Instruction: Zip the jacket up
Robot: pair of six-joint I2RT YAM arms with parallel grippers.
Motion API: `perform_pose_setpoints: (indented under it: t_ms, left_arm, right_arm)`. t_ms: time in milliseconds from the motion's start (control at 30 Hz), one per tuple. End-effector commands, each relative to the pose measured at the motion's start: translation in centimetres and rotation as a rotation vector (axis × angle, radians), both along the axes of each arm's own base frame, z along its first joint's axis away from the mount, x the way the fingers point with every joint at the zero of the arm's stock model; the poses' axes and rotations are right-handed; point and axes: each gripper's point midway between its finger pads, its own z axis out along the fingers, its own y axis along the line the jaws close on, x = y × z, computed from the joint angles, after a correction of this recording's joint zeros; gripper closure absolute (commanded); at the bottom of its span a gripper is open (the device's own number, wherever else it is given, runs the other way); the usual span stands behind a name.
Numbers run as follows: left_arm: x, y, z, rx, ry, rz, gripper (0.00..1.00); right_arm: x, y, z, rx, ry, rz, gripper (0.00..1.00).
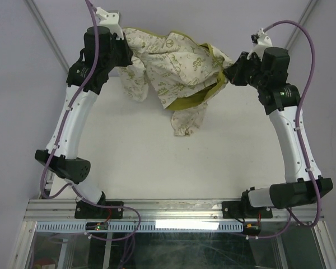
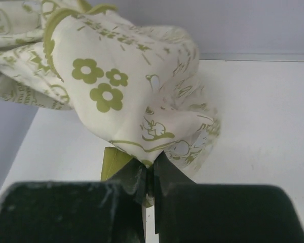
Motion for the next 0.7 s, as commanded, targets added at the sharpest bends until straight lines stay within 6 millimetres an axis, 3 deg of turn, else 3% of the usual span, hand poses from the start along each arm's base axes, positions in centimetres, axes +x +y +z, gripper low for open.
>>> perform_pose_setpoints:
  t_ms: [0,67,167,233,333,433,533,600,667]
  left_arm:
    - [-4.7,2.8,-5.0,0.139,0.174,0.024,1.00]
    - [-6.9,4.5,-8.9,0.160,0.286,0.091,1.00]
    - [-10.3,7.2,-15.0,0.203,0.450,0.216,1.00]
    - [-12.6,9.0,-17.7,0.210,0.507,0.290,1.00]
    - [-14.5,10.7,-21.6,0.229,0.579,0.372,0.95]
    - [-15.1,12.6,-22.8,0.258,0.587,0.461,0.79]
    - [-14.9,13.0,-21.4,0.244,0.547,0.493,0.59]
    - [-14.8,11.9,-19.9,0.178,0.524,0.448,0.52]
    - [-15.1,9.3,-18.9,0.074,0.528,0.344,0.47]
  right_arm:
    - [-5.4,5.1,-1.5,0.120,0.080,0.314,1.00]
    - [-8.4,7.5,-4.8,0.151,0.181,0.422,1.00]
    - [-12.8,9.8,-10.0,0.130,0.317,0.500,0.86]
    - [-14.8,9.8,-13.2,0.113,0.386,0.478,0.74]
    - [-15.9,8.7,-16.9,0.086,0.454,0.414,0.62]
    - [-15.5,8.1,-18.0,0.047,0.460,0.384,0.51]
    - [-14.4,8.2,-17.6,0.023,0.441,0.379,0.43]
    - [-13.7,8.6,-17.7,0.011,0.440,0.383,0.43]
    - [-13.2,9.1,-17.9,0.003,0.436,0.386,0.40]
